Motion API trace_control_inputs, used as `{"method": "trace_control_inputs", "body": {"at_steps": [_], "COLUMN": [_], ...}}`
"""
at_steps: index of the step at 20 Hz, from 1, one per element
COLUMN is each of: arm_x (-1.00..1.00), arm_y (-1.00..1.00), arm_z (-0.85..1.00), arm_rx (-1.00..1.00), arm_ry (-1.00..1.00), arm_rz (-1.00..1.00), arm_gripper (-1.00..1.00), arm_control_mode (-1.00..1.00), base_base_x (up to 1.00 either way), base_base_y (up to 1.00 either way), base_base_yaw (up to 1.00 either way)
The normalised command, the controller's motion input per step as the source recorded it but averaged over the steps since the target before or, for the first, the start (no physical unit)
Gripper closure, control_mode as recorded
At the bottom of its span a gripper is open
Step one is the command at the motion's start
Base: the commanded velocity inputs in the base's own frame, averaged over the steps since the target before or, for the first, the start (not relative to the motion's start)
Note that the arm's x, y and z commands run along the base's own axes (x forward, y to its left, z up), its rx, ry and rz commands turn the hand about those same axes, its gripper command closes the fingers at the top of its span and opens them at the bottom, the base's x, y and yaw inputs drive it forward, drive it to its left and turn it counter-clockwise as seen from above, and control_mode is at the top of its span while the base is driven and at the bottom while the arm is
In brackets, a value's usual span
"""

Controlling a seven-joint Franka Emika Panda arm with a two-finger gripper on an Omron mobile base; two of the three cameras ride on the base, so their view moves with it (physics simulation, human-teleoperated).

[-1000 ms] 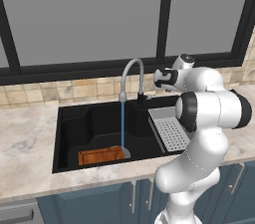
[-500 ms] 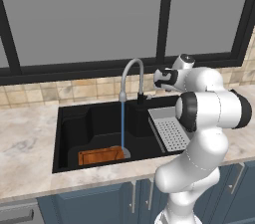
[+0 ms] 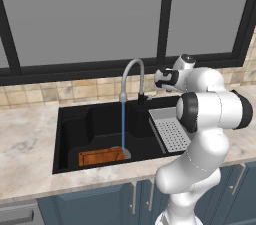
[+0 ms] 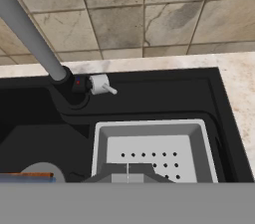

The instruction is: Turn on the sink faucet with hot water and rinse the cutting board for ten seconds, then turn off the faucet. Push the cutting board to reach the water if necessary.

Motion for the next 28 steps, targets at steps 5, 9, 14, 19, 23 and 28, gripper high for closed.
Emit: {"method": "trace_control_inputs", "body": {"at_steps": [5, 9, 14, 19, 23, 28], "arm_x": [0.00, 0.00, 0.00, 0.00, 0.00, 0.00], "arm_y": [0.00, 0.00, 0.00, 0.00, 0.00, 0.00], "arm_z": [0.00, 0.00, 0.00, 0.00, 0.00, 0.00], "arm_rx": [0.00, 0.00, 0.00, 0.00, 0.00, 0.00], "arm_ry": [0.00, 0.00, 0.00, 0.00, 0.00, 0.00], "arm_rz": [0.00, 0.00, 0.00, 0.00, 0.00, 0.00], "arm_gripper": [1.00, 1.00, 1.00, 1.00, 1.00, 1.00], "arm_control_mode": [-1.00, -1.00, -1.00, -1.00, -1.00, -1.00], "base_base_x": [0.00, 0.00, 0.00, 0.00, 0.00, 0.00], "base_base_y": [0.00, 0.00, 0.00, 0.00, 0.00, 0.00], "base_base_yaw": [0.00, 0.00, 0.00, 0.00, 0.00, 0.00]}}
